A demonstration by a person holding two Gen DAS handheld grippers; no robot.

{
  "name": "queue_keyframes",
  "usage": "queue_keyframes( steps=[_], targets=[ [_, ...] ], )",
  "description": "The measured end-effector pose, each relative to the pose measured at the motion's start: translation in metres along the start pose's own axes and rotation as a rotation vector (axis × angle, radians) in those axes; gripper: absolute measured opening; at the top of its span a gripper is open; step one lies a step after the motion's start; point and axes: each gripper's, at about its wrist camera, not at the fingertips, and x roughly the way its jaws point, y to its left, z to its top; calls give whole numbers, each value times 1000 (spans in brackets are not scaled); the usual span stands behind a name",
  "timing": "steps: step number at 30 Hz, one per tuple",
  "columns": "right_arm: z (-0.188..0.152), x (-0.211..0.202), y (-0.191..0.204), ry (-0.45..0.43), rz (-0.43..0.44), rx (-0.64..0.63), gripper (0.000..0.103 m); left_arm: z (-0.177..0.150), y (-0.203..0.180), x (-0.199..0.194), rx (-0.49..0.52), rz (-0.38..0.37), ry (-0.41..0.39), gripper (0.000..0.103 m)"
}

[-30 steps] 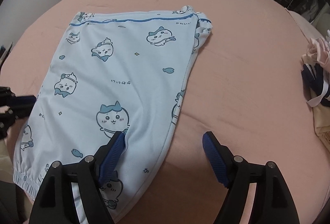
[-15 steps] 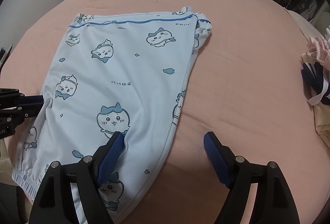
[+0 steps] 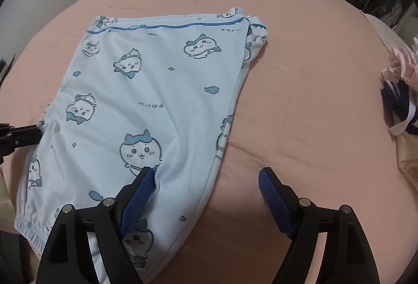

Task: Fold clothes

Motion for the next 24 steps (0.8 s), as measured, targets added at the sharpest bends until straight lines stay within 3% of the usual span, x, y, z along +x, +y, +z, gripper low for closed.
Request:
queue_keyframes(
  steps=[4, 5, 7, 10, 12, 14, 16, 17, 19, 20, 22, 24],
  targets=[
    [-9, -7, -9, 0, 16, 10, 81, -1, 7, -9, -8, -65, 20, 2],
    [-11, -12, -12, -8, 22, 7, 81, 1, 8, -14, -7, -51, 8, 2],
    [-12, -24, -18, -41, 9, 4, 81, 7, 12, -30, -3, -3, -60, 2],
    [-8, -43, -22, -113, 18, 3, 81, 32, 7, -30, 18, -62, -128, 2],
    [3, -35, -3, -114, 78, -30, 81, 47, -6, -9, 83, -76, -118, 2],
    [22, -10, 45, -90, 124, -92, 81, 48, -2, 8, 98, -79, -77, 2],
    [22, 12, 57, -23, 87, -133, 82, 46, 9, 21, 91, -79, -35, 2],
    [21, 12, 51, -20, 76, -133, 82, 43, 16, 21, 88, -38, -23, 4],
    [15, 9, 35, -10, 39, -133, 82, 33, 39, 5, 67, 123, -30, 4],
    [9, 3, 21, -3, 16, -123, 82, 32, 49, -3, 44, 122, -53, 4],
    [6, -4, 1, 2, 24, -72, 82, 40, 54, -9, 25, 51, -92, 4],
    [16, -8, 2, -32, 28, -61, 82, 47, 58, -13, 13, 1, -121, 4]
  ],
)
